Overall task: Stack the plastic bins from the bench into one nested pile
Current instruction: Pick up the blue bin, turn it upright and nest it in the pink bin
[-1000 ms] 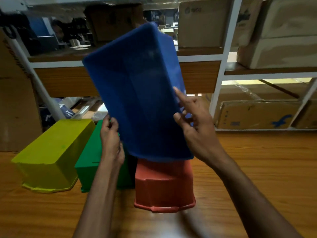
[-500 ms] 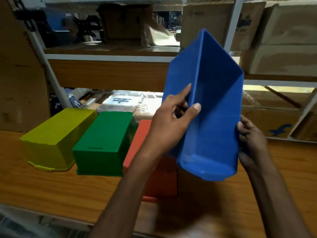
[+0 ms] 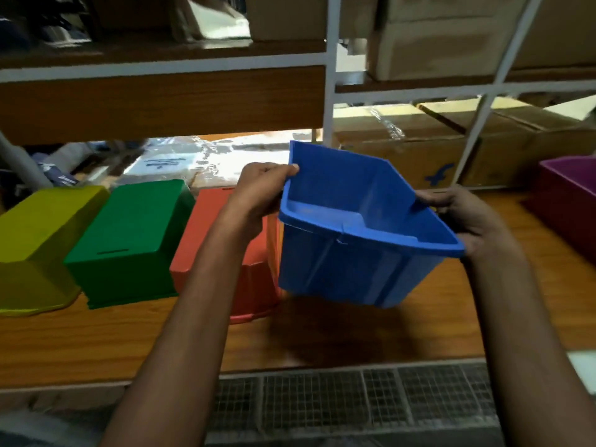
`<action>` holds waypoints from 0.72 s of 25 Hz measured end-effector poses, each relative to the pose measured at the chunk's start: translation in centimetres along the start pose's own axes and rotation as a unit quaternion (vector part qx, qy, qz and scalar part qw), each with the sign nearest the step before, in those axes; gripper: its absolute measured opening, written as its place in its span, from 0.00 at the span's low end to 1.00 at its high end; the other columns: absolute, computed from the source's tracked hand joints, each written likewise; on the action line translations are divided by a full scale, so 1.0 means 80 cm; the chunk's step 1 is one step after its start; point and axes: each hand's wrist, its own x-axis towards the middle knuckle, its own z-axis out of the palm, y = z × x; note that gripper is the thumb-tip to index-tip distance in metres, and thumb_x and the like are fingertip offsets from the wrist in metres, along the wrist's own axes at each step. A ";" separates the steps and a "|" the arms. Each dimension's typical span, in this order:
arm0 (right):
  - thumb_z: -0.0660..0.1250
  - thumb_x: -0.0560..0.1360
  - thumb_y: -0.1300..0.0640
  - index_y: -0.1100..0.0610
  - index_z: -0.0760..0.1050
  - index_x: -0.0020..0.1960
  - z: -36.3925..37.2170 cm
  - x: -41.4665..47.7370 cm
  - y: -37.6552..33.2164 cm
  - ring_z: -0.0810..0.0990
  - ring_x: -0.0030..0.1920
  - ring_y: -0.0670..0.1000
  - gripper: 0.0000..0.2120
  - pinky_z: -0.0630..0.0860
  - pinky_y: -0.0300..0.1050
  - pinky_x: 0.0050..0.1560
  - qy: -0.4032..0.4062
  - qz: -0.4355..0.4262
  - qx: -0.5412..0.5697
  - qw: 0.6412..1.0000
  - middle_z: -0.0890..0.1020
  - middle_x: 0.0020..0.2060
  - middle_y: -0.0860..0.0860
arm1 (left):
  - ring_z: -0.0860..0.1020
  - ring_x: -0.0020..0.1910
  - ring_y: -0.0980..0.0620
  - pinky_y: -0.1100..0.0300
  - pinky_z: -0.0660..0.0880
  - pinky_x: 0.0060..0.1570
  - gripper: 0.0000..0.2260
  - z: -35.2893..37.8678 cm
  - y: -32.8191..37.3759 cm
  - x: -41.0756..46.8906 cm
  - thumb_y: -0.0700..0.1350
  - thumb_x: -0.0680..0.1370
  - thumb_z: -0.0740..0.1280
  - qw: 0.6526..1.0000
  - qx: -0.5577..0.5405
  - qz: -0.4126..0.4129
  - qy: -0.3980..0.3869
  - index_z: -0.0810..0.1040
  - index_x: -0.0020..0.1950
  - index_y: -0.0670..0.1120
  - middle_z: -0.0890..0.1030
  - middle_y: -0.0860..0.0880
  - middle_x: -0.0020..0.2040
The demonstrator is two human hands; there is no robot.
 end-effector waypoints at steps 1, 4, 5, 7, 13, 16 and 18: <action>0.61 0.83 0.59 0.58 0.81 0.63 -0.009 -0.011 0.006 0.83 0.61 0.60 0.14 0.82 0.59 0.52 0.006 0.007 0.002 1.000 0.81 0.66 0.59 | 0.83 0.32 0.52 0.62 0.77 0.36 0.05 0.003 -0.009 -0.006 0.44 0.80 0.70 1.000 0.004 -0.013 -0.013 0.81 0.47 0.44 0.85 0.49 0.35; 0.59 0.82 0.62 0.59 0.76 0.72 -0.035 -0.053 0.036 0.79 0.67 0.62 0.19 0.81 0.56 0.58 0.000 -0.004 0.005 1.000 0.79 0.69 0.61 | 0.86 0.44 0.47 0.54 0.82 0.47 0.07 0.007 -0.043 -0.031 0.46 0.81 0.69 0.997 0.007 -0.038 -0.070 0.85 0.47 0.46 0.88 0.49 0.42; 0.59 0.82 0.65 0.59 0.74 0.73 -0.040 -0.073 0.048 0.81 0.64 0.60 0.21 0.81 0.52 0.58 -0.010 -0.018 0.006 1.000 0.79 0.68 0.61 | 0.86 0.49 0.46 0.50 0.82 0.53 0.07 0.004 -0.055 -0.043 0.47 0.82 0.68 0.995 -0.001 -0.038 -0.097 0.86 0.51 0.49 0.89 0.49 0.47; 0.58 0.81 0.70 0.56 0.73 0.74 -0.050 -0.116 0.080 0.83 0.57 0.54 0.24 0.81 0.43 0.54 -0.011 -0.063 0.003 0.998 0.80 0.65 0.58 | 0.85 0.55 0.49 0.50 0.81 0.56 0.11 -0.001 -0.078 -0.073 0.48 0.83 0.66 0.987 -0.017 -0.027 -0.156 0.83 0.63 0.54 0.87 0.51 0.58; 0.61 0.78 0.77 0.44 0.70 0.76 -0.067 -0.271 0.184 0.83 0.63 0.54 0.36 0.80 0.48 0.61 0.137 -0.177 -0.113 0.968 0.80 0.66 0.59 | 0.81 0.62 0.62 0.58 0.82 0.52 0.21 0.004 -0.144 -0.187 0.50 0.84 0.63 0.971 -0.038 0.029 -0.235 0.70 0.77 0.60 0.78 0.62 0.70; 0.61 0.76 0.79 0.49 0.72 0.74 -0.068 -0.344 0.216 0.84 0.49 0.39 0.35 0.81 0.36 0.48 0.247 -0.195 -0.123 0.941 0.83 0.56 0.53 | 0.80 0.60 0.63 0.57 0.82 0.54 0.21 0.029 -0.174 -0.235 0.49 0.83 0.65 0.966 -0.057 0.007 -0.252 0.71 0.76 0.61 0.78 0.64 0.66; 0.62 0.74 0.80 0.51 0.75 0.70 -0.074 -0.375 0.233 0.81 0.44 0.34 0.33 0.79 0.32 0.45 0.306 -0.198 -0.119 0.924 0.83 0.52 0.47 | 0.82 0.57 0.60 0.52 0.81 0.57 0.19 0.050 -0.196 -0.259 0.45 0.83 0.65 0.962 -0.054 -0.001 -0.266 0.73 0.74 0.58 0.80 0.59 0.61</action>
